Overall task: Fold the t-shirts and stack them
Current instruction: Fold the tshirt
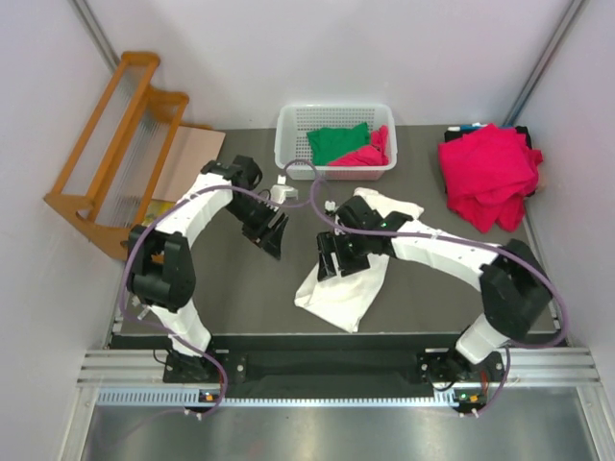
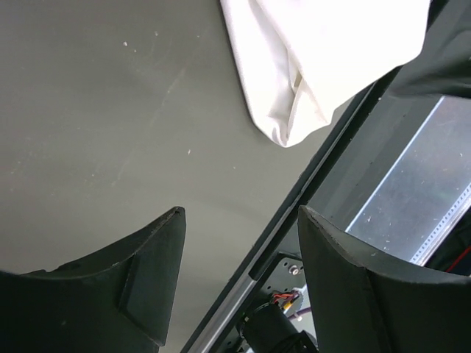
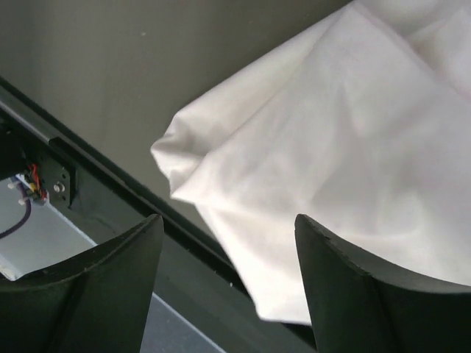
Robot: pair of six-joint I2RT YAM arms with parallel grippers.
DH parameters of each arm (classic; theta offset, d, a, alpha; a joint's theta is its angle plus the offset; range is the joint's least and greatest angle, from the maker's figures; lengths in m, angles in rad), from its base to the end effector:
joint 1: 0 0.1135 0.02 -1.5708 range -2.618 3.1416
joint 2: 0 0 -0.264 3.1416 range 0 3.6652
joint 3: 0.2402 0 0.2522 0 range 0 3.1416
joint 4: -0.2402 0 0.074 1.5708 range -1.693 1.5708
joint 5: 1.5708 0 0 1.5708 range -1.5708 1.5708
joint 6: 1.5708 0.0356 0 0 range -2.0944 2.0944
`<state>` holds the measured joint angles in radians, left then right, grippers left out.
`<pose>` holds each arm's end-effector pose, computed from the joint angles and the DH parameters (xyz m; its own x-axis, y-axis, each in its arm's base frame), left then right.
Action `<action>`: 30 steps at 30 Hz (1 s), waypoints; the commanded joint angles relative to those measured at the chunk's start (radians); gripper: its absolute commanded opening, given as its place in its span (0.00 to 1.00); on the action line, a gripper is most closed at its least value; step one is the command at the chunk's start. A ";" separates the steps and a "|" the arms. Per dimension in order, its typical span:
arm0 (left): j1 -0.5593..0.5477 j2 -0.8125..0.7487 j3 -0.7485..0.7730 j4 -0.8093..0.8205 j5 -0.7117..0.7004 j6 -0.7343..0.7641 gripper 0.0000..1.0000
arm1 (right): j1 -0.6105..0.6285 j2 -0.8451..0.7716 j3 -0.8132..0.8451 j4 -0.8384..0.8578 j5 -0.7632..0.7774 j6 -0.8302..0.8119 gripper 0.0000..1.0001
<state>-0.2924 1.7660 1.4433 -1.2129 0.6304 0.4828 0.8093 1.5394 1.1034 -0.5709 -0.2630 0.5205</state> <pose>0.3063 -0.1141 0.2490 -0.7302 0.6115 -0.3047 0.6681 0.5460 -0.5054 0.2120 0.2358 0.2367 -0.9012 -0.2494 -0.3544 -0.3995 0.7950 0.4564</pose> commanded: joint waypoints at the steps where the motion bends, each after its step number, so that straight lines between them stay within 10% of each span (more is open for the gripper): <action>1: 0.016 -0.105 0.006 0.007 0.031 -0.009 0.67 | -0.053 0.114 0.021 0.152 -0.096 -0.037 0.72; 16: 0.116 -0.218 -0.072 0.036 0.063 -0.006 0.68 | -0.122 0.416 0.444 -0.070 -0.001 -0.152 0.64; 30: 0.116 -0.244 -0.083 0.032 0.058 -0.006 0.68 | -0.154 0.399 0.377 -0.055 0.028 -0.215 0.61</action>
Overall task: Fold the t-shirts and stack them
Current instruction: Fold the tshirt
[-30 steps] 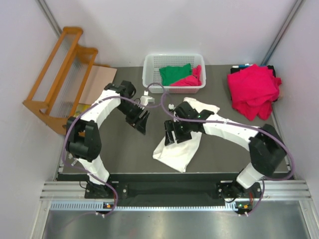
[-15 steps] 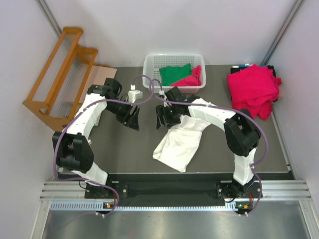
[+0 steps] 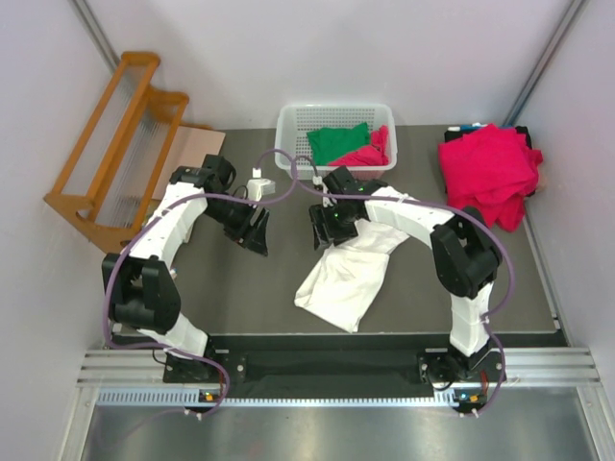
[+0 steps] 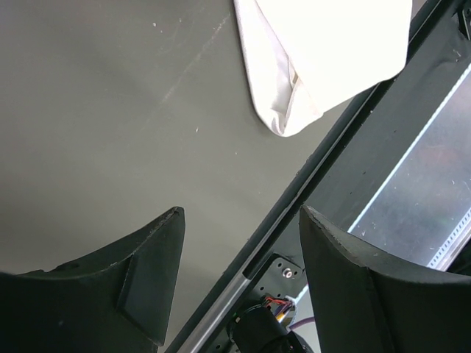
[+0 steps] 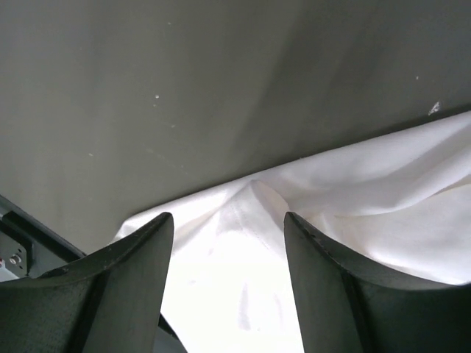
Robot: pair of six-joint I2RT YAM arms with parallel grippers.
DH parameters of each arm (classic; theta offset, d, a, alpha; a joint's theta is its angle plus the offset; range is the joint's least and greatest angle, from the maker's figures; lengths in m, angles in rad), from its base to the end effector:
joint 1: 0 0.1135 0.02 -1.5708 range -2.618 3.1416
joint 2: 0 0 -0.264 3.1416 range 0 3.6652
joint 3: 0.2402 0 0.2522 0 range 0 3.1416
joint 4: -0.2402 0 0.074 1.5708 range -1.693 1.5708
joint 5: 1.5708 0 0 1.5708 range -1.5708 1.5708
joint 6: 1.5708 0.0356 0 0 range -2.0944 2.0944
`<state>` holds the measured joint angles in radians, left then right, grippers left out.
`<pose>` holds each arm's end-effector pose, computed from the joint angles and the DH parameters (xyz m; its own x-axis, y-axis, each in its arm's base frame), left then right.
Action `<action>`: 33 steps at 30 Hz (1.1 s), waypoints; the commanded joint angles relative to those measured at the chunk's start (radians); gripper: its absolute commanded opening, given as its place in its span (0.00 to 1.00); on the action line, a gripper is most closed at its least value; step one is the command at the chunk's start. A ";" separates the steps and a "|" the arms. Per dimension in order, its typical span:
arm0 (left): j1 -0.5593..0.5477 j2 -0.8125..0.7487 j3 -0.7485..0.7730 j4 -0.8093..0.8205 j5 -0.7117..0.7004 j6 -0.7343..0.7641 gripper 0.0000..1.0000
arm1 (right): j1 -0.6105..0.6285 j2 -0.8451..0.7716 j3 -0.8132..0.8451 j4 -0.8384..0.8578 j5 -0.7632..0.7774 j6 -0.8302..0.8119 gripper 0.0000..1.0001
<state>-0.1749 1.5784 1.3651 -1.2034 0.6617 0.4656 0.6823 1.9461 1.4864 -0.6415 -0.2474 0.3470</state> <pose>0.2816 -0.0720 0.2834 -0.7662 0.4951 -0.4098 0.6425 0.6023 -0.4736 0.3143 0.2666 0.2074 -0.8880 -0.2966 -0.3513 -0.4204 0.8332 0.3592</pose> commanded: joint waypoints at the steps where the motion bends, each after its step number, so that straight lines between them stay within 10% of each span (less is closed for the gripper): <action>1: -0.002 -0.058 -0.003 0.021 0.029 0.011 0.68 | -0.032 -0.006 -0.008 0.019 0.010 -0.046 0.61; 25: -0.002 -0.044 -0.029 0.041 0.042 0.001 0.69 | -0.050 0.024 -0.067 0.092 -0.087 -0.039 0.53; 30: -0.002 -0.044 -0.031 0.045 0.024 0.001 0.69 | -0.046 0.022 -0.080 0.092 -0.087 -0.042 0.41; 33: -0.002 -0.047 -0.031 0.048 0.010 0.001 0.69 | -0.044 0.022 -0.095 0.094 -0.090 -0.042 0.16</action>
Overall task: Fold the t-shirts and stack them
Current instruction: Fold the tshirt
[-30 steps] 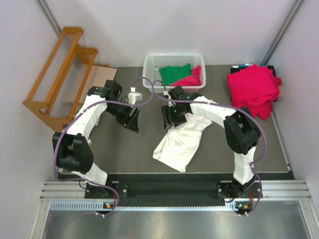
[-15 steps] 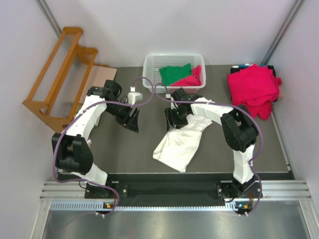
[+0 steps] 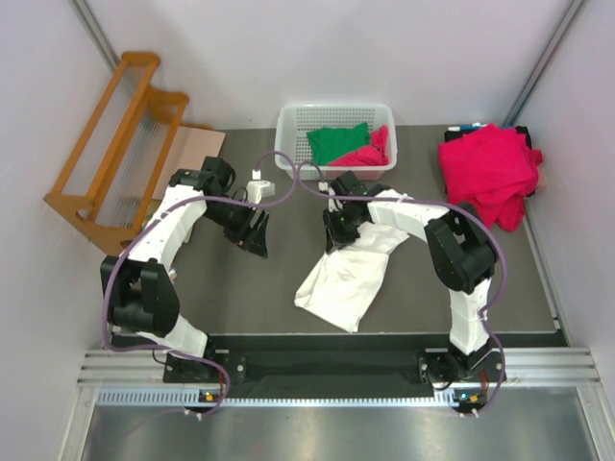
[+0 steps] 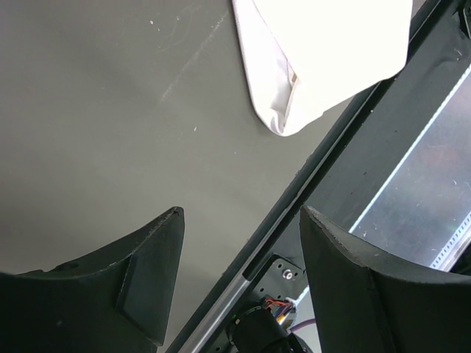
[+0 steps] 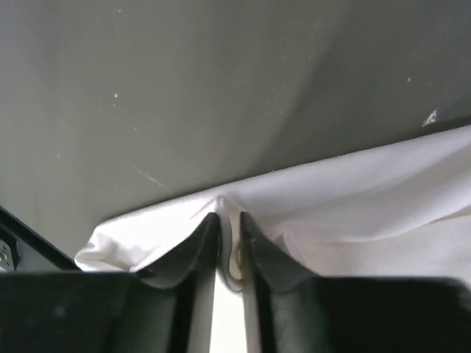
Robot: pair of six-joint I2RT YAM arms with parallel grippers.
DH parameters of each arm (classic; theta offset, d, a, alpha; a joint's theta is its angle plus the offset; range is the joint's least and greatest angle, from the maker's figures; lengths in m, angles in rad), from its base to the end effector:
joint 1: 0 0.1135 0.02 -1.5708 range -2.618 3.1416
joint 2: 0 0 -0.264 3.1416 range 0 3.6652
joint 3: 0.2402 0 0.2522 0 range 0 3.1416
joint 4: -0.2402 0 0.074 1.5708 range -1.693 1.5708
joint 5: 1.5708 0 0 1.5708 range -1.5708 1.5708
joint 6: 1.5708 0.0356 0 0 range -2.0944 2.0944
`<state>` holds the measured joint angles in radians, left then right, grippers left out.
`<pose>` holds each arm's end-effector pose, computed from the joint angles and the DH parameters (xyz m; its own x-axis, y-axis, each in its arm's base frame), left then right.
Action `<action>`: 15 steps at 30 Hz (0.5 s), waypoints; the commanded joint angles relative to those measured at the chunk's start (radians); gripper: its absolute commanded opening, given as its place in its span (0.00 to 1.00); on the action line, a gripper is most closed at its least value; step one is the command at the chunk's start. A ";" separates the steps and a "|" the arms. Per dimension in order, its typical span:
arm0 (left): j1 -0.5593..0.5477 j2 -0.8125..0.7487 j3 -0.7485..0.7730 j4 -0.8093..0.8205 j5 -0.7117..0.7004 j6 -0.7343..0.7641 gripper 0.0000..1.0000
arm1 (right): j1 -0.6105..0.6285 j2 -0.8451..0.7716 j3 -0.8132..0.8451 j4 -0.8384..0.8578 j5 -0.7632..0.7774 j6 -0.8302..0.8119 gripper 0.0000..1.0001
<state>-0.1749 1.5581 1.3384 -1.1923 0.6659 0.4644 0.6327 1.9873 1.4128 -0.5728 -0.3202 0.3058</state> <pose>0.2767 -0.0712 0.2819 -0.7650 0.4928 -0.4146 0.6439 0.6002 -0.4746 0.3235 0.2511 0.1739 -0.9015 -0.3066 -0.3055 -0.4134 0.8193 0.3974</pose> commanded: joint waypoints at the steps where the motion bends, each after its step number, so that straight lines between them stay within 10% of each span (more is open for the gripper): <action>1: -0.002 -0.026 -0.004 0.037 0.004 0.002 0.69 | 0.005 -0.019 -0.025 0.025 -0.019 0.000 0.12; 15: -0.002 -0.007 -0.013 0.054 -0.005 -0.006 0.69 | -0.030 -0.090 -0.020 0.044 -0.006 -0.001 0.00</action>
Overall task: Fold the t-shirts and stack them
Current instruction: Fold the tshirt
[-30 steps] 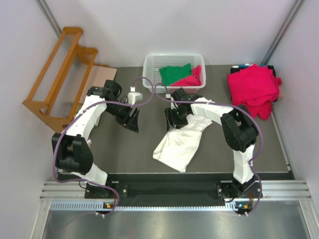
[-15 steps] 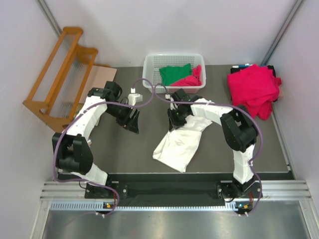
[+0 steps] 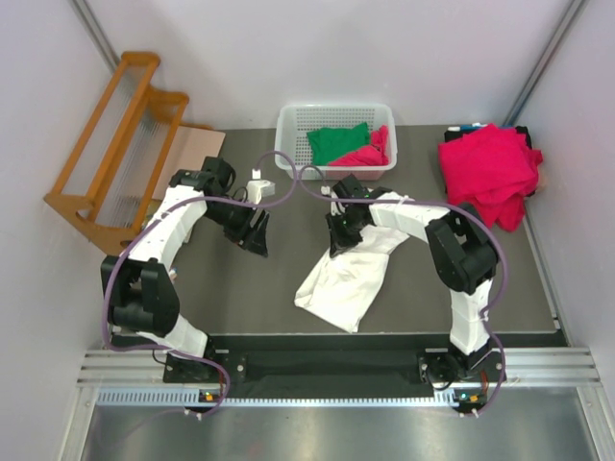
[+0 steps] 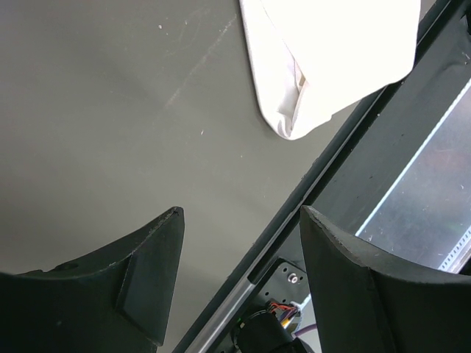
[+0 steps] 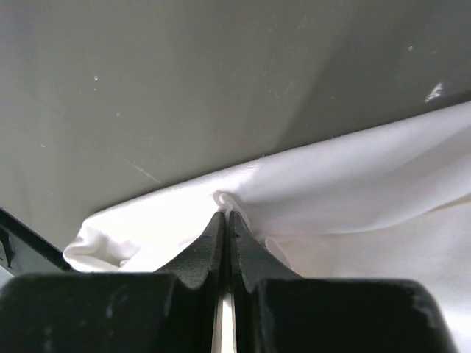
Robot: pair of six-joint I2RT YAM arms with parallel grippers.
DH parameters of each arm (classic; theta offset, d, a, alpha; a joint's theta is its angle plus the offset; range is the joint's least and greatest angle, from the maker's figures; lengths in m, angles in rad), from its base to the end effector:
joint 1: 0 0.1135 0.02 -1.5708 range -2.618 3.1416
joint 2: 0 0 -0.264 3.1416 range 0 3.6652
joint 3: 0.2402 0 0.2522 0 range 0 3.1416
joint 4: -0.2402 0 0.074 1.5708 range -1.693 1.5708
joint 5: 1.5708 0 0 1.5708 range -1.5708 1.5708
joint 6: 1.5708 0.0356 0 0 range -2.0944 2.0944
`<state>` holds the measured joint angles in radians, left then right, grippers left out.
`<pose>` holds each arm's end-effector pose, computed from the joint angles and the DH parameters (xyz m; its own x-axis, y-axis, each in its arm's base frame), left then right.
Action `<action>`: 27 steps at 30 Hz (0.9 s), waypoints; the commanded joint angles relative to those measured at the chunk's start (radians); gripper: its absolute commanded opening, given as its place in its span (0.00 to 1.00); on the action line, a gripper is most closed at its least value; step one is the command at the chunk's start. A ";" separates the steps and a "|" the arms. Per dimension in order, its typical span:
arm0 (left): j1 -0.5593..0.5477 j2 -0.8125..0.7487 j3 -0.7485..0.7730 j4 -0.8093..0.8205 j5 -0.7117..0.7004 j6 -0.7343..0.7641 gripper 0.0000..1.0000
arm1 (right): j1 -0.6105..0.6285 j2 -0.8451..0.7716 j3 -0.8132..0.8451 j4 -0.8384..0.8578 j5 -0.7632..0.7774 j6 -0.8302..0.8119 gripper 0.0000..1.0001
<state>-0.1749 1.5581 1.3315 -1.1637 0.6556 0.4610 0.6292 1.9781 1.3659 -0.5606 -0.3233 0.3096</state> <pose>0.2790 -0.0713 0.2803 -0.7583 0.4921 -0.4276 0.6510 0.6059 -0.4573 0.3178 0.2453 0.1649 -0.9102 -0.3052 -0.2799 -0.3992 0.8264 0.3970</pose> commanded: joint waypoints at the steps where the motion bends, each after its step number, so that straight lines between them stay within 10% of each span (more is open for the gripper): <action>1: -0.002 -0.004 -0.008 0.024 0.009 -0.001 0.69 | -0.028 -0.088 0.032 0.030 -0.006 -0.006 0.00; 27: -0.005 0.025 -0.003 -0.002 0.022 0.021 0.69 | -0.146 -0.114 -0.040 0.139 0.001 0.034 0.00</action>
<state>-0.1768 1.5814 1.3144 -1.1618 0.6559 0.4622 0.4900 1.8664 1.3350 -0.4870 -0.3161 0.3367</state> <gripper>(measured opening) 0.693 0.011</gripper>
